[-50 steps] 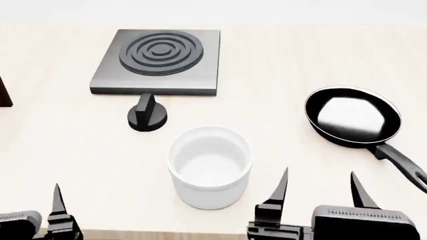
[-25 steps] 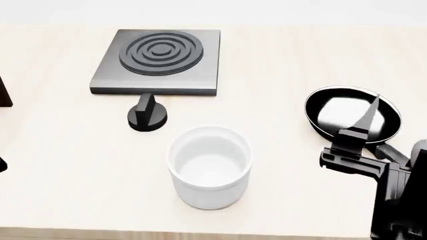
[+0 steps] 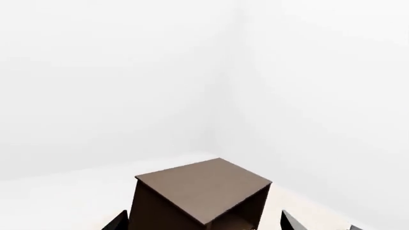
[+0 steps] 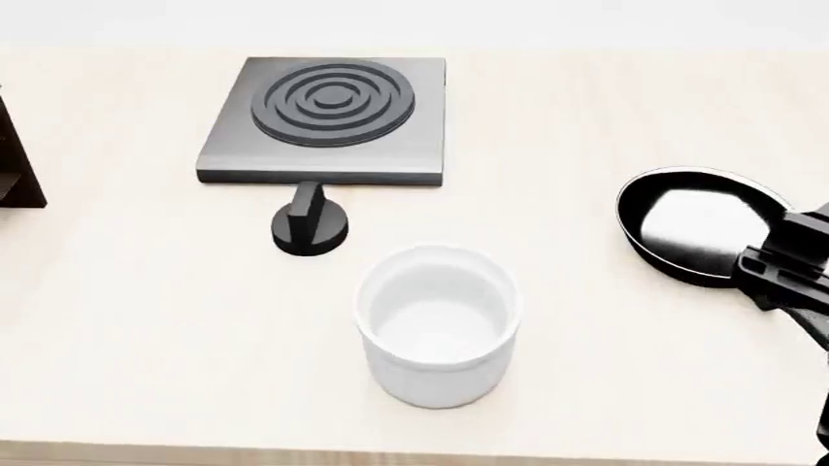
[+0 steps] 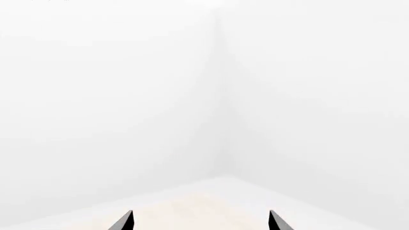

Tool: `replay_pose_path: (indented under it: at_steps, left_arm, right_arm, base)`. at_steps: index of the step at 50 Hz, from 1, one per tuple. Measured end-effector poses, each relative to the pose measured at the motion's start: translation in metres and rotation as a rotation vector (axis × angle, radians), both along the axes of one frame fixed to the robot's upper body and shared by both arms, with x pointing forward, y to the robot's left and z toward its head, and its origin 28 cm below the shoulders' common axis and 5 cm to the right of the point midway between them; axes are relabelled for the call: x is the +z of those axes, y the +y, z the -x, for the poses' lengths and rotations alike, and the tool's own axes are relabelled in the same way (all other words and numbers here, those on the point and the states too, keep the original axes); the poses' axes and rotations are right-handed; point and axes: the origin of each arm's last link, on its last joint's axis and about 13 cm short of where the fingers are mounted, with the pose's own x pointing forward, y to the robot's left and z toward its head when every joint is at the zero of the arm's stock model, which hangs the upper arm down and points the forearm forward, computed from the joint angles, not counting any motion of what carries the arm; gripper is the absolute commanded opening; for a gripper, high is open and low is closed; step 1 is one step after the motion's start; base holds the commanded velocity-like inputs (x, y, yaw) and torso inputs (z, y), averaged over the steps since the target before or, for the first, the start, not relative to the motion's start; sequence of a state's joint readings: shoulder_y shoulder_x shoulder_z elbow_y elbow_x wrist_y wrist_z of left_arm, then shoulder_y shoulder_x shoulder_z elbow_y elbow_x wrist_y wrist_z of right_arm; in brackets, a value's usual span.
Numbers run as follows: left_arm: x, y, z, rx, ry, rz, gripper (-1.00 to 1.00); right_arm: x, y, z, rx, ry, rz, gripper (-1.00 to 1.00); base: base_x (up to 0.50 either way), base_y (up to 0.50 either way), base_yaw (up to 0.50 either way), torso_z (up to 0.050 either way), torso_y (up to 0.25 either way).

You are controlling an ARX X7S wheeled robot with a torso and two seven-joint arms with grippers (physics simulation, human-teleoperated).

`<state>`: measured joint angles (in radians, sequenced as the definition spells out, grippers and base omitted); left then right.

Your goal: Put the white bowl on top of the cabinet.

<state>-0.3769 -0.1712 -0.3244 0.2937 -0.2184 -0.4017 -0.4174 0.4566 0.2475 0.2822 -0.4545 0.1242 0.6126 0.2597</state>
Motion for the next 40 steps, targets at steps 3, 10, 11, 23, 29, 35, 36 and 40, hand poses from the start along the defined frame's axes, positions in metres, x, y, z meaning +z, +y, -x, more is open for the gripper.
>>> replay_pose_path:
  at_steps: [3,10,11,23,29,35,36,40]
  left_arm:
    - [0.0012,0.0007,0.0007,0.008,-0.004,-0.004,1.0]
    - [0.001,0.0021,0.0006,0.027,-0.003,-0.011,1.0]
    - [0.0009,0.0023,0.0005,0.029,-0.003,-0.012,1.0]
    - [0.0007,0.0034,0.0004,0.047,-0.004,-0.025,1.0]
    - [0.0004,0.0037,0.0002,0.049,-0.003,-0.026,1.0]
    - [0.0003,0.0041,0.0001,0.052,-0.003,-0.026,1.0]
    - [0.0003,0.0041,0.0,0.052,-0.002,-0.026,1.0]
    - [0.0003,0.0043,0.0,0.053,-0.002,-0.026,1.0]
  right_arm:
    - [0.0004,-0.0004,0.0003,-0.004,-0.003,0.006,1.0]
    - [0.0007,-0.0004,0.0006,-0.008,-0.006,0.021,1.0]
    - [0.0008,-0.0004,0.0007,-0.008,-0.007,0.023,1.0]
    - [0.0015,-0.0004,0.001,-0.01,-0.013,0.034,1.0]
    - [0.0016,-0.0001,0.001,-0.011,-0.015,0.039,1.0]
    - [0.0016,0.0002,0.0008,-0.013,-0.016,0.042,1.0]
    - [0.0016,0.0003,0.0008,-0.013,-0.016,0.042,1.0]
    - [0.0015,0.0005,0.0008,-0.013,-0.016,0.044,1.0]
  base:
    - [0.0,0.5,0.0,0.0,0.0]
    - [0.0,0.5,0.0,0.0,0.0]
    - [0.0,0.5,0.0,0.0,0.0]
    - [0.0,0.5,0.0,0.0,0.0]
    - [0.0,0.5,0.0,0.0,0.0]
    - [0.0,0.5,0.0,0.0,0.0]
    - [0.0,0.5,0.0,0.0,0.0]
    - [0.0,0.5,0.0,0.0,0.0]
